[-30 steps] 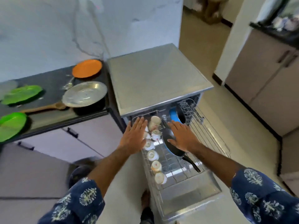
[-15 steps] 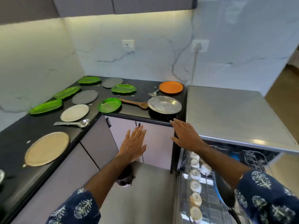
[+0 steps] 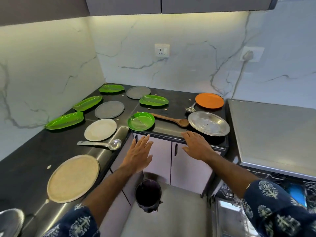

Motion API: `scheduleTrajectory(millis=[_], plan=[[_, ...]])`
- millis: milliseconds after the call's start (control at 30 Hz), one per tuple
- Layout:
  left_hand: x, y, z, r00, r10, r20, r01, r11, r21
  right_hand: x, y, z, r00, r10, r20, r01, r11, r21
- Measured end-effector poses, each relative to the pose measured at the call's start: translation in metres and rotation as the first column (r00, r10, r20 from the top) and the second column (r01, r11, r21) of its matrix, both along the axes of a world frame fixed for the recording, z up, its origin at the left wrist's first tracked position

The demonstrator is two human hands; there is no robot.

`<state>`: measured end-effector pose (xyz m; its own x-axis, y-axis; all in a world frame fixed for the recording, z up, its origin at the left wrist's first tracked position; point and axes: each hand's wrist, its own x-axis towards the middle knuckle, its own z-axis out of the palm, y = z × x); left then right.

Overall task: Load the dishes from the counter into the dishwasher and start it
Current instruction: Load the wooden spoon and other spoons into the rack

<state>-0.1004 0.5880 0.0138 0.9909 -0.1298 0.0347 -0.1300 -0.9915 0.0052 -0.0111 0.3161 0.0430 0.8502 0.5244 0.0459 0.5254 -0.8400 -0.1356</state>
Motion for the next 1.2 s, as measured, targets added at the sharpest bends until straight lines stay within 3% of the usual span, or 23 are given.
scheduleTrajectory(millis=[367, 633, 867, 1033, 1133, 1200], plan=[[0.062, 0.067, -0.035, 0.990, 0.081, -0.114, -0.081, 0.997, 0.004, 0.100, 0.066, -0.029, 0.993, 0.110, -0.052, -0.115, 0.988, -0.099], [0.118, 0.102, -0.037, 0.966, 0.211, -0.148, -0.216, 0.976, -0.015, 0.230, 0.105, -0.057, 0.994, 0.032, -0.102, -0.048, 0.987, -0.155], [0.160, 0.105, -0.030, 0.960, 0.280, -0.007, -0.280, 0.959, -0.039, 0.294, 0.120, -0.083, 0.985, 0.097, -0.143, -0.127, 0.968, -0.215], [0.191, 0.105, -0.024, 0.966, 0.252, 0.065, -0.249, 0.967, -0.056, 0.322, 0.129, -0.076, 0.979, 0.076, -0.188, -0.101, 0.987, -0.128], [0.214, 0.109, -0.016, 0.960, 0.249, 0.126, -0.222, 0.955, -0.195, 0.337, 0.138, -0.058, 0.987, 0.065, -0.150, -0.062, 0.998, 0.029], [0.232, 0.108, -0.007, 0.937, 0.324, 0.134, -0.218, 0.838, -0.500, 0.343, 0.146, -0.041, 0.988, 0.143, -0.057, -0.137, 0.986, 0.094]])
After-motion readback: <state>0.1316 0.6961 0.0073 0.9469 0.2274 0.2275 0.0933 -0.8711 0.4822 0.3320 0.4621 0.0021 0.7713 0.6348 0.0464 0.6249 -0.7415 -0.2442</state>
